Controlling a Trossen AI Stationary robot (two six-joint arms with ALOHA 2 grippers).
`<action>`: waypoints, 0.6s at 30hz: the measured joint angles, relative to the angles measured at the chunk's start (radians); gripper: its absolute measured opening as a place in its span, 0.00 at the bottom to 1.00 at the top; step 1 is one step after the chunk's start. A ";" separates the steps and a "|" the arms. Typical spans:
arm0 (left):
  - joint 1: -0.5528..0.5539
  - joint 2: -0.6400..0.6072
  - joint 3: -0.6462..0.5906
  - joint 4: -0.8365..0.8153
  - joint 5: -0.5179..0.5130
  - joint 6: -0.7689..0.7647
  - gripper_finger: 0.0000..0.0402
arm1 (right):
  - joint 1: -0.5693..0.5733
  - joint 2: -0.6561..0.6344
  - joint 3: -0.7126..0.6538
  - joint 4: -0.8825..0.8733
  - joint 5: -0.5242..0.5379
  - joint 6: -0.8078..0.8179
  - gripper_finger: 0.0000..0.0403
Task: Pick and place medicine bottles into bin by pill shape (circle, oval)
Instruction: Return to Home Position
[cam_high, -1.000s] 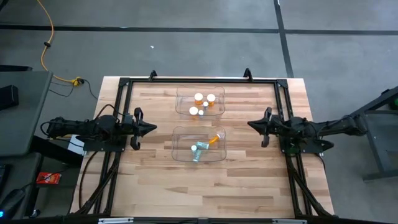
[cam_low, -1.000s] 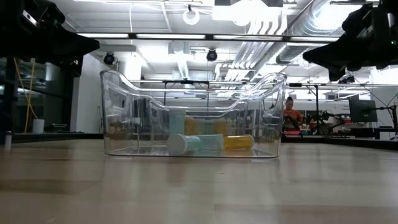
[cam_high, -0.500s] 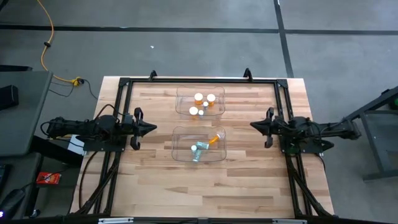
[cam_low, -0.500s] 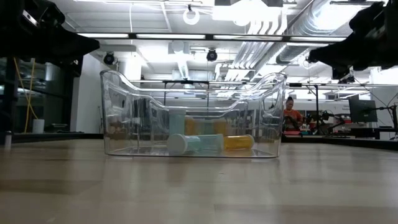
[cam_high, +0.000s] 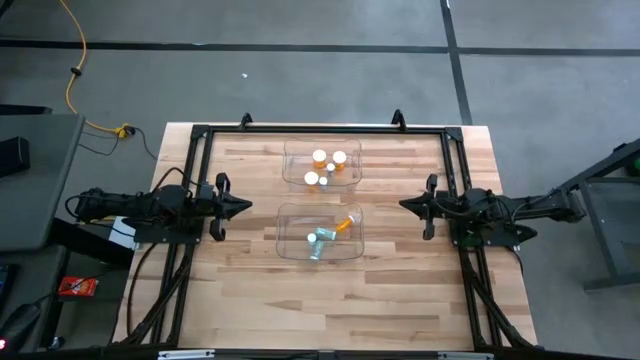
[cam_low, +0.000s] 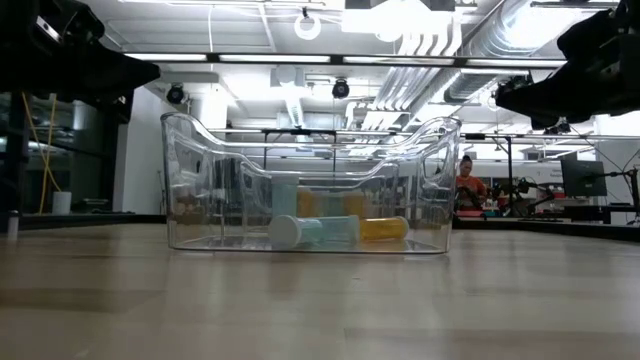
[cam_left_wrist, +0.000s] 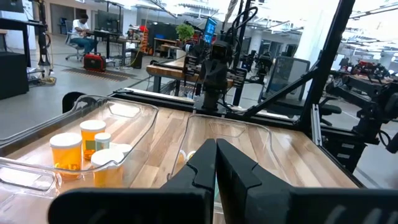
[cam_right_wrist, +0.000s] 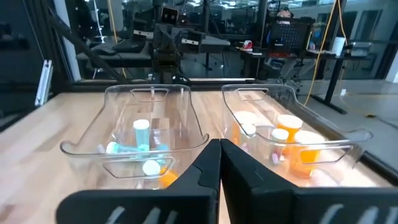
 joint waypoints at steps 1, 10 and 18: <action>0.000 0.000 0.000 0.000 0.000 0.000 0.00 | 0.000 0.000 0.000 0.000 0.000 0.015 0.00; 0.000 0.000 0.000 0.000 0.000 0.000 0.00 | 0.000 0.000 0.000 0.000 0.000 0.091 0.00; 0.000 0.000 0.000 0.000 0.000 0.000 0.00 | 0.000 0.000 0.000 -0.001 0.000 0.089 0.00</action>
